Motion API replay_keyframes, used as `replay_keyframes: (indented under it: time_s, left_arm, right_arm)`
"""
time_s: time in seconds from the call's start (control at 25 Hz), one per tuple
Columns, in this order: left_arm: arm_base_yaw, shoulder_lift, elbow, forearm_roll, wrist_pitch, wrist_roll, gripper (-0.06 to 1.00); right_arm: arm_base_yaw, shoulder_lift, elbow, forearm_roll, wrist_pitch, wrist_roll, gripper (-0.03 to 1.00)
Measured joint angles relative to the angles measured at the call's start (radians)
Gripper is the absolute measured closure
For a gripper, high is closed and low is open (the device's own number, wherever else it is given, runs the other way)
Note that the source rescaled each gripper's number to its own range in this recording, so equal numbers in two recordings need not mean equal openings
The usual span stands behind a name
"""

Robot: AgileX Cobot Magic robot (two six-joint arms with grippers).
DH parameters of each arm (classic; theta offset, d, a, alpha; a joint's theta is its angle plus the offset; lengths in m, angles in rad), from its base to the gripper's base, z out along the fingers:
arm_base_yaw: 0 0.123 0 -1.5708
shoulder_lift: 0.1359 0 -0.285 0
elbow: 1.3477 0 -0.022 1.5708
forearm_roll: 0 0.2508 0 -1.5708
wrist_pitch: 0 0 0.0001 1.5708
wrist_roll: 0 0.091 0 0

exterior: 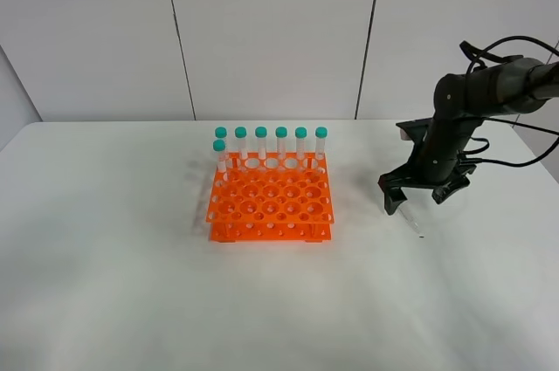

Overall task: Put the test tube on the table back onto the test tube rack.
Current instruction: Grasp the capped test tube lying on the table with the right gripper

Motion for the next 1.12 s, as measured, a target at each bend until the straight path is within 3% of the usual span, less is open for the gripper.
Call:
replay_keyframes:
  time_s: [0.36,0.92,1.0,1.08,1.12]
  left_arm:
    - [0.0,0.0,0.0,0.0,0.0,0.0,-0.06]
    - [0.0,0.0,0.0,0.0,0.0,0.0,-0.06]
    - [0.0,0.0,0.0,0.0,0.0,0.0,-0.06]
    - [0.0,0.0,0.0,0.0,0.0,0.0,-0.06]
    - [0.0,0.0,0.0,0.0,0.0,0.0,-0.06]
  right_arm:
    - [0.0,0.039,0.0,0.01,-0.057,0.004,-0.03]
    - [0.0,0.063,-0.005,0.017,-0.028,0.003,-0.03]
    - [0.0,0.063,-0.005,0.017,-0.024,0.003,0.02]
    - [0.0,0.064,-0.005,0.015,-0.02,0.003,0.16]
    - [0.0,0.064,-0.005,0.015,-0.014,0.003,0.29]
